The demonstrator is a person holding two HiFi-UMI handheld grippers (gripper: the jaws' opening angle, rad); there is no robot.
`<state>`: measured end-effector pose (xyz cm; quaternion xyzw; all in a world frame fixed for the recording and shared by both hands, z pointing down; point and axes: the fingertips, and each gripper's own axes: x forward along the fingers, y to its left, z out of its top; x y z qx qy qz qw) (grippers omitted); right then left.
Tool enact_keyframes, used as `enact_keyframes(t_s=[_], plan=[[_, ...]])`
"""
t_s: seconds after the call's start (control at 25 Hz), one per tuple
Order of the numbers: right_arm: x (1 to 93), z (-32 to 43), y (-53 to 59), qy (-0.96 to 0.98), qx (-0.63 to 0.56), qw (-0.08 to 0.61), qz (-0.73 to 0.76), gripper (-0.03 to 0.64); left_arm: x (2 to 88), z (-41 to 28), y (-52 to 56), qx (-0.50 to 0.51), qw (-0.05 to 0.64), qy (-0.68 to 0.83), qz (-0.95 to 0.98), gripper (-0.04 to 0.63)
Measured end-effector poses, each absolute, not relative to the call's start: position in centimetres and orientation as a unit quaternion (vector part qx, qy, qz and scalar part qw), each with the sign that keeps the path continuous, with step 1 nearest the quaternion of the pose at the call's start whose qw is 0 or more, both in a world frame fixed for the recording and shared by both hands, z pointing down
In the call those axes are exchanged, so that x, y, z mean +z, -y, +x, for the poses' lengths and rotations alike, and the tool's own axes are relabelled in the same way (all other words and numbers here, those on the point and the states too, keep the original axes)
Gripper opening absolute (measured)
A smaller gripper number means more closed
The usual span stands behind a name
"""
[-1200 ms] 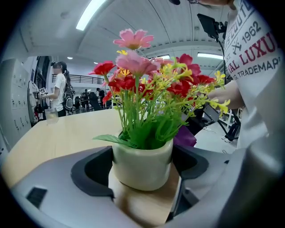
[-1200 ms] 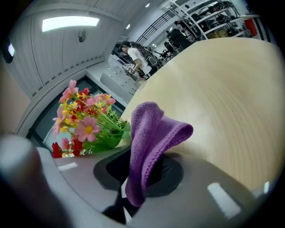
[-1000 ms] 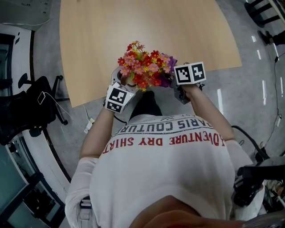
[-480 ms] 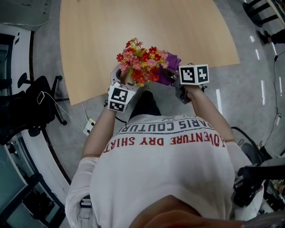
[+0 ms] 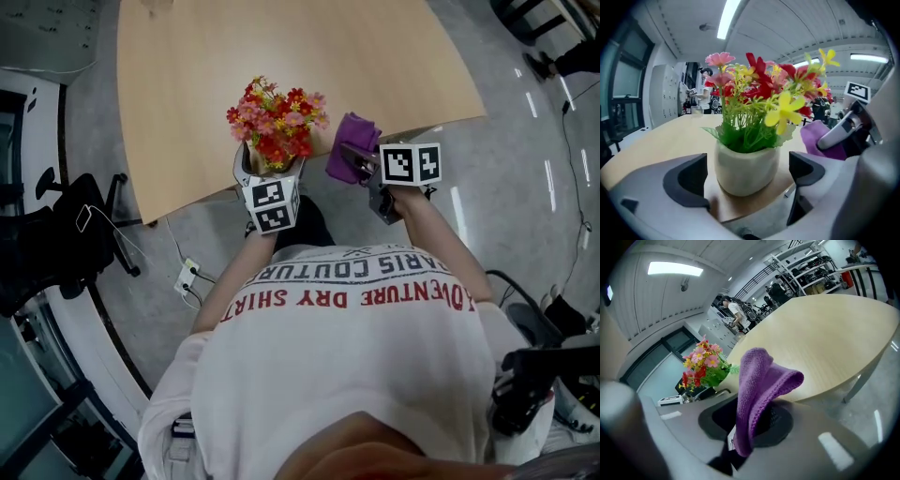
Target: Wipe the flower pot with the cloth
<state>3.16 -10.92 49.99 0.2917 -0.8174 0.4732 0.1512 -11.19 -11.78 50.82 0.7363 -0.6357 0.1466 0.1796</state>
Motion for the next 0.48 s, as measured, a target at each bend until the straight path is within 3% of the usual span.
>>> enact_keyframes(t_s=[0.48], plan=[[50.6, 5.2, 10.0, 0.812, 0.480, 0.135, 0.303, 0.059, 52.1, -11.1, 13.4, 0.140, 0.188, 0.691, 0.683, 0.528]])
